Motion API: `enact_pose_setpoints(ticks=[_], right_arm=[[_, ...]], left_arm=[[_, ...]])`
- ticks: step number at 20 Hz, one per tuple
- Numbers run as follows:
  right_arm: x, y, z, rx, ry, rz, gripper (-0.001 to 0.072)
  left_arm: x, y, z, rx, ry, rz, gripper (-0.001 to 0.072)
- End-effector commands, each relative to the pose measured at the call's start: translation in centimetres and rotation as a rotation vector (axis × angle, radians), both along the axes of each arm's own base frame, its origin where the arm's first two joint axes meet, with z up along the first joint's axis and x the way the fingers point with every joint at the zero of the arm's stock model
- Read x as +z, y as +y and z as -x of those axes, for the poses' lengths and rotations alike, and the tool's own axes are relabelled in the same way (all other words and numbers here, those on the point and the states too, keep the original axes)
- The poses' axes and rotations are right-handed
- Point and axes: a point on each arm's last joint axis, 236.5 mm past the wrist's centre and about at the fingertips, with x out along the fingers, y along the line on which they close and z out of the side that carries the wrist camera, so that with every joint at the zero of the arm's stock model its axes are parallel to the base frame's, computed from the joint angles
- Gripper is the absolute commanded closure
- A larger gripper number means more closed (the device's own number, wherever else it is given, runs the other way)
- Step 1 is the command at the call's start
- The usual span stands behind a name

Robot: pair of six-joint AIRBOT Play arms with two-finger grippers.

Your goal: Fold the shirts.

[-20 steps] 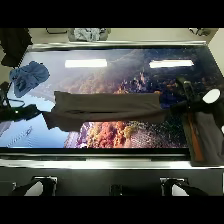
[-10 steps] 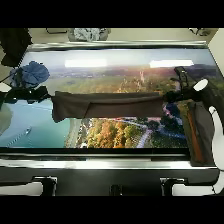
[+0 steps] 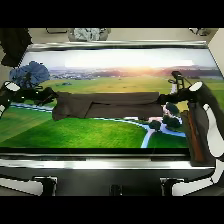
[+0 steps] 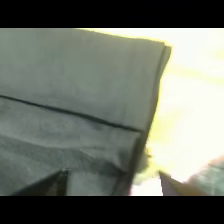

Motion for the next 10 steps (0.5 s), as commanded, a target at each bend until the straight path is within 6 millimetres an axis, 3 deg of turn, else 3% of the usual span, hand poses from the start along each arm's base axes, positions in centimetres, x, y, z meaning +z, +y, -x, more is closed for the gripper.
enact_pose_setpoints(ticks=[1, 2, 4, 7, 10], right_arm=[[2.3, -2.9, 0.9, -0.033, 0.021, -0.052, 0.0028], [2.0, -3.9, 1.3, -0.087, 0.046, -0.107, 0.0022], [0.8, -3.7, 2.1, -0.147, 0.119, -0.256, 0.0018], [-1.6, 0.1, 2.0, -0.138, 0.204, -0.419, 0.0003], [-3.7, 2.9, 1.3, -0.142, 0.249, -0.437, 0.0016]], left_arm=[[2.4, 0.0, 0.6, -0.047, 0.004, 0.022, 0.0184], [3.5, -0.2, 0.8, -0.072, -0.011, 0.015, 0.0185], [5.8, -0.7, 0.9, -0.097, -0.061, -0.004, 0.0186], [9.7, -2.6, 1.4, -0.133, -0.140, -0.027, 0.0187], [13.7, -4.9, 2.2, -0.177, -0.227, -0.049, 0.0188]])
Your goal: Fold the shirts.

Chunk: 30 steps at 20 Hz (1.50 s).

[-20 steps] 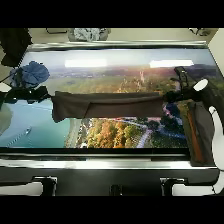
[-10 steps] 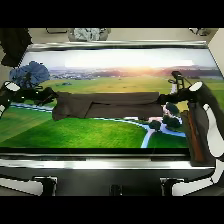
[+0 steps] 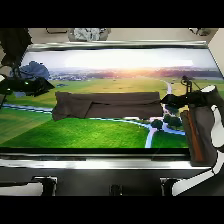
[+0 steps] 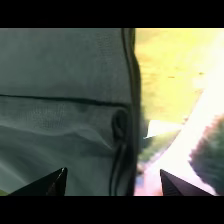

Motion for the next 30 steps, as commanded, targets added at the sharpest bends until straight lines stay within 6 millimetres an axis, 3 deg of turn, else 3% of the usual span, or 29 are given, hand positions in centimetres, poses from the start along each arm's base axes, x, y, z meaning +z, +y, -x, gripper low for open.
enact_pose_setpoints(ticks=[1, 4, 5, 6, 7, 8, 10, 14, 16, 19, 23, 27, 30], right_arm=[[-1.9, 3.2, -0.4, -0.022, 0.069, -0.069, 0.0024], [-2.7, 4.7, -0.2, -0.001, 0.096, -0.029, 0.0052], [-2.7, 5.2, -0.1, 0.013, 0.095, -0.026, 0.0314], [-2.4, 5.6, -0.1, 0.017, 0.093, -0.034, 0.0667], [-1.4, 6.0, -0.4, 0.016, 0.073, -0.060, 0.0675], [0.2, 6.5, -0.9, 0.027, 0.027, -0.080, 0.0675], [4.6, 7.1, -1.6, 0.044, -0.082, -0.097, 0.0675], [13.6, 8.3, 0.6, 0.121, -0.215, -0.079, 0.0676], [17.5, 8.9, 2.3, 0.140, -0.254, -0.078, 0.0676], [22.4, 9.5, 4.2, 0.136, -0.326, -0.068, 0.0676], [27.6, 10.2, 7.0, 0.124, -0.410, -0.055, 0.0675], [31.0, 11.1, 9.9, 0.132, -0.455, -0.050, 0.0675], [33.1, 11.2, 10.8, 0.095, -0.498, -0.050, 0.0674]], left_arm=[[4.4, -2.4, 1.1, -0.051, -0.096, -0.020, 0.0187], [6.3, -4.9, 1.9, -0.100, -0.140, -0.026, 0.0187], [6.3, -5.7, 2.0, -0.119, -0.140, -0.024, 0.0187], [6.0, -6.8, 2.1, -0.139, -0.136, -0.022, 0.0188], [5.5, -7.8, 2.0, -0.152, -0.137, -0.019, 0.0190], [4.7, -9.1, 1.7, -0.165, -0.138, -0.016, 0.0250], [1.9, -12.3, 1.6, -0.199, -0.119, -0.008, 0.0655], [-6.1, -21.2, 3.4, -0.231, 0.060, 0.084, 0.0675], [-8.3, -25.8, 3.8, -0.221, 0.129, 0.208, 0.0675], [-9.4, -31.5, 4.2, -0.217, 0.186, 0.401, 0.0676], [-9.2, -37.3, 4.7, -0.233, 0.223, 0.548, 0.0676], [-9.1, -42.7, 5.1, -0.280, 0.246, 0.618, 0.0677], [-10.3, -46.0, 6.3, -0.291, 0.306, 0.638, 0.0677]])
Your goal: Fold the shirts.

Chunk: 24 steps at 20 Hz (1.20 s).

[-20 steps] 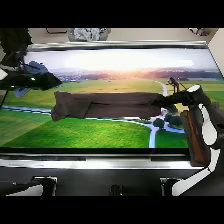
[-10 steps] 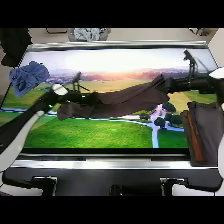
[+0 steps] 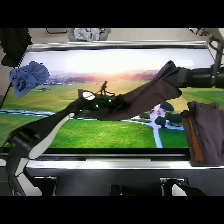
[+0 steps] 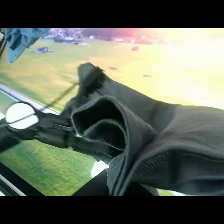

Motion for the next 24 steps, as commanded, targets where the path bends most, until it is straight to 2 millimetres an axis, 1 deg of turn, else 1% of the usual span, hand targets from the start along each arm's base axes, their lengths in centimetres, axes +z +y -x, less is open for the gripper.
enact_pose_setpoints(ticks=[1, 2, 3, 4, 5, 6, 7, 8, 9, 10, 12, 13, 14, 16, 18, 19, 21, 22, 23, 24], right_arm=[[2.4, 0.2, 1.1, -0.039, -0.040, -0.019, 0.0674], [2.5, 0.2, 1.0, -0.047, -0.040, -0.023, 0.0674], [2.4, 0.1, 0.7, -0.054, -0.039, -0.026, 0.0674], [2.3, 0.0, 0.3, -0.064, -0.037, -0.032, 0.0674], [2.0, -0.1, -0.2, -0.072, -0.029, -0.044, 0.0674], [1.8, -0.1, -0.7, -0.076, -0.023, -0.059, 0.0675], [1.6, -0.1, -1.3, -0.079, -0.018, -0.080, 0.0675], [1.4, 0.2, -1.9, -0.081, -0.014, -0.100, 0.0675], [1.0, 0.6, -2.9, -0.088, -0.019, -0.106, 0.0675], [0.7, 1.7, -3.8, -0.083, -0.027, -0.116, 0.0675], [-0.2, 5.3, -5.5, -0.064, -0.024, -0.147, 0.0675], [-0.9, 7.5, -6.3, -0.056, -0.013, -0.168, 0.0674], [-1.8, 10.0, -7.1, -0.052, 0.001, -0.191, 0.0674], [-4.2, 14.7, -8.1, -0.043, 0.044, -0.226, 0.0674], [-7.3, 19.5, -7.9, -0.017, 0.116, -0.243, 0.0673], [-9.0, 22.0, -7.5, -0.001, 0.148, -0.244, 0.0673], [-12.1, 25.5, -7.1, 0.001, 0.201, -0.247, 0.0672], [-13.8, 27.1, -7.1, -0.003, 0.209, -0.242, 0.0605], [-15.2, 28.3, -7.1, -0.010, 0.222, -0.239, 0.0283], [-16.5, 29.3, -7.0, -0.017, 0.231, -0.235, 0.0007]], left_arm=[[-0.9, -4.3, 1.4, -0.018, 0.078, 0.060, 0.0677], [-1.0, -4.9, 1.7, -0.018, 0.096, 0.077, 0.0676], [-0.9, -5.0, 1.5, -0.015, 0.098, 0.090, 0.0678], [-0.4, -4.6, 1.2, -0.028, 0.062, 0.091, 0.0679], [0.7, -3.8, 0.8, -0.050, 0.009, 0.091, 0.0680], [1.8, -2.3, 0.0, -0.066, -0.052, 0.060, 0.0681], [3.1, -0.2, -0.9, -0.072, -0.109, 0.006, 0.0681], [4.3, 2.6, -2.0, -0.059, -0.160, -0.067, 0.0681], [6.3, 6.0, -3.4, -0.042, -0.231, -0.143, 0.0681], [8.6, 9.4, -4.6, -0.023, -0.305, -0.202, 0.0681], [14.3, 17.0, -6.4, 0.062, -0.429, -0.287, 0.0679], [17.1, 20.4, -6.8, 0.114, -0.475, -0.310, 0.0679], [20.0, 23.9, -6.8, 0.171, -0.521, -0.329, 0.0679], [25.3, 29.4, -5.9, 0.270, -0.601, -0.349, 0.0678], [29.7, 33.4, -4.2, 0.360, -0.675, -0.368, 0.0678], [31.5, 34.9, -3.2, 0.395, -0.707, -0.377, 0.0678], [34.0, 36.3, -1.3, 0.433, -0.753, -0.390, 0.0678], [35.0, 36.6, -0.5, 0.439, -0.772, -0.394, 0.0678], [35.5, 36.5, 0.2, 0.438, -0.784, -0.395, 0.0678], [35.9, 36.4, 0.8, 0.433, -0.793, -0.396, 0.0678]])
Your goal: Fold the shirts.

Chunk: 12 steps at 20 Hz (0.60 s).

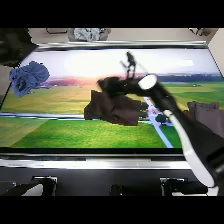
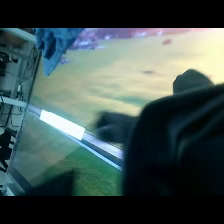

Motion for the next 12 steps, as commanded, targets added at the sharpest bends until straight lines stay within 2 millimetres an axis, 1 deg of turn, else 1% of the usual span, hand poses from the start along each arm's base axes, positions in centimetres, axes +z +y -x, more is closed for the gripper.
enact_pose_setpoints(ticks=[1, 2, 3, 4, 5, 6, 7, 8, 9, 10, 11, 12], right_arm=[[-4.6, 4.1, 0.1, -0.024, 0.044, 0.008, 0.0016], [-4.7, 3.5, -0.1, -0.024, 0.044, 0.018, 0.0017], [-4.2, 2.1, -0.9, -0.029, 0.018, 0.034, 0.0020], [-3.3, -0.2, -1.9, -0.036, -0.027, 0.066, 0.0021], [-2.3, -3.6, -3.1, -0.045, -0.083, 0.123, 0.0022], [-1.9, -7.4, -3.8, -0.054, -0.111, 0.198, 0.0022], [-2.1, -12.4, -3.9, -0.060, -0.105, 0.307, 0.0022], [-3.1, -17.6, -3.2, -0.056, -0.061, 0.433, 0.0022], [-5.1, -23.4, -1.3, -0.038, 0.042, 0.578, 0.0021], [-7.4, -28.1, 1.7, -0.005, 0.193, 0.681, 0.0021], [-9.6, -31.5, 4.6, 0.013, 0.337, 0.732, 0.0021], [-11.4, -32.3, 6.5, 0.027, 0.418, 0.698, 0.0020]], left_arm=[[2.6, 1.2, 2.7, 0.024, -0.050, -0.029, 0.0678], [2.5, 1.1, 3.0, 0.019, -0.047, -0.031, 0.0678], [2.5, 1.1, 3.1, 0.016, -0.043, -0.034, 0.0677], [2.3, 1.0, 3.1, 0.012, -0.039, -0.036, 0.0677], [2.3, 1.0, 3.1, 0.005, -0.045, -0.049, 0.0677], [2.2, 1.0, 3.1, 0.001, -0.048, -0.056, 0.0677], [2.2, 1.0, 3.0, 0.002, -0.047, -0.056, 0.0677], [1.9, 1.2, 2.9, 0.006, -0.043, -0.061, 0.0677], [1.6, 1.4, 2.8, 0.013, -0.038, -0.075, 0.0677], [1.4, 1.7, 2.7, 0.020, -0.034, -0.086, 0.0677], [1.3, 1.9, 2.7, 0.026, -0.033, -0.095, 0.0677], [1.3, 2.0, 2.6, 0.028, -0.032, -0.099, 0.0677]])
